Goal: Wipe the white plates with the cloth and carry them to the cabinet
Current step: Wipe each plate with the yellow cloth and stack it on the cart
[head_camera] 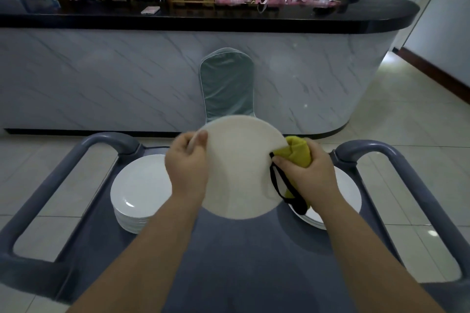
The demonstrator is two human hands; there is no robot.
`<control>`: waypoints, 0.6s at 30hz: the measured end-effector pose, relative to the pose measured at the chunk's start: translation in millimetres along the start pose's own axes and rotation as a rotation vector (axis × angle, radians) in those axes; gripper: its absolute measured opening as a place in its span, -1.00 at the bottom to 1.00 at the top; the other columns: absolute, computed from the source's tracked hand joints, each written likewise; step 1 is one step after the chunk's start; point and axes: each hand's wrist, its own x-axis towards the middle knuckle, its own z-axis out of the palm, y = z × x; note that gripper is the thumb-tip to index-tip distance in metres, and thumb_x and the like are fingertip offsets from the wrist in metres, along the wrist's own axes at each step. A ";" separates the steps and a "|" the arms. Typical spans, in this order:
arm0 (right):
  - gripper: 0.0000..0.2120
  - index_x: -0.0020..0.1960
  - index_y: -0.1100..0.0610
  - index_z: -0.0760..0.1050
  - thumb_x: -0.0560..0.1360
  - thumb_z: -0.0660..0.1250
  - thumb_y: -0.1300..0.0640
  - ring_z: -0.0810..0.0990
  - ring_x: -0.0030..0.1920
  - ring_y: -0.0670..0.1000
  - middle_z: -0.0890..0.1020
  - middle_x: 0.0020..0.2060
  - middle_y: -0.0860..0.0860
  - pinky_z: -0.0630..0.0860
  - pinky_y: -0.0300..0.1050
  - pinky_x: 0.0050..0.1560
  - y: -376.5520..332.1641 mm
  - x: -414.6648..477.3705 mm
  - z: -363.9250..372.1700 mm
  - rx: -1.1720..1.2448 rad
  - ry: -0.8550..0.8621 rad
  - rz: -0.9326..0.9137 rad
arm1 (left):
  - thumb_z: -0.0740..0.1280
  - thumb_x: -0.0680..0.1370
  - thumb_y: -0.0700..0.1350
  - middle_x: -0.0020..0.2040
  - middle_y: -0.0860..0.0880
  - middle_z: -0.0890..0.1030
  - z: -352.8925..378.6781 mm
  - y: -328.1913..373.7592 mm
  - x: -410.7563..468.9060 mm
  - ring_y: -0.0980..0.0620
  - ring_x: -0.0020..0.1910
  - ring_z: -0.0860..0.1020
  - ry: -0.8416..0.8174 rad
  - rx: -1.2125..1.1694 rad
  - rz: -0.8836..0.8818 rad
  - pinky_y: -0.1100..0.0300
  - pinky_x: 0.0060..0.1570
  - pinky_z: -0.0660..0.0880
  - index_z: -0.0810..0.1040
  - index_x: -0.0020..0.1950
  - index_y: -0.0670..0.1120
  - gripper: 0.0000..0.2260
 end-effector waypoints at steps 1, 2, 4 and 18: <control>-0.74 -0.07 -0.12 0.54 0.33 0.57 0.04 0.59 -0.18 -0.23 0.64 -0.20 -0.23 0.45 -0.45 -0.23 6.4 -3.5 0.9 -0.004 -0.015 0.000 | 0.31 0.57 0.06 -0.36 0.18 0.55 -0.4 -9.6 -6.7 0.17 -0.34 0.46 -0.022 0.033 -0.032 0.22 -0.29 0.41 0.51 -0.23 0.05 -0.81; -0.76 -0.09 -0.10 0.54 0.34 0.57 0.05 0.58 -0.19 -0.23 0.64 -0.21 -0.23 0.43 -0.46 -0.23 11.5 -5.7 1.5 -0.015 -0.026 -0.010 | 0.26 0.59 0.08 -0.30 0.17 0.57 -1.0 -17.3 -12.4 0.13 -0.27 0.50 -0.074 0.094 -0.002 0.15 -0.24 0.42 0.50 -0.16 0.05 -0.82; -0.79 -0.13 -0.07 0.54 0.36 0.55 0.07 0.57 -0.21 -0.20 0.63 -0.24 -0.20 0.43 -0.44 -0.24 14.6 -4.5 2.0 -0.046 -0.036 -0.053 | 0.22 0.59 0.12 -0.12 0.10 0.59 -2.4 -21.4 -15.0 0.01 -0.11 0.51 -0.183 0.354 0.292 0.09 -0.11 0.41 0.50 0.00 0.03 -0.81; -0.72 -0.07 -0.07 0.56 0.29 0.57 -0.02 0.60 -0.19 -0.16 0.65 -0.21 -0.16 0.50 -0.30 -0.17 -5.3 18.4 8.9 0.066 -0.033 -0.049 | 0.36 0.49 0.09 -0.36 0.22 0.55 -5.9 18.3 17.2 0.26 -0.38 0.46 -0.071 0.153 0.172 0.26 -0.33 0.38 0.55 -0.27 0.12 -0.85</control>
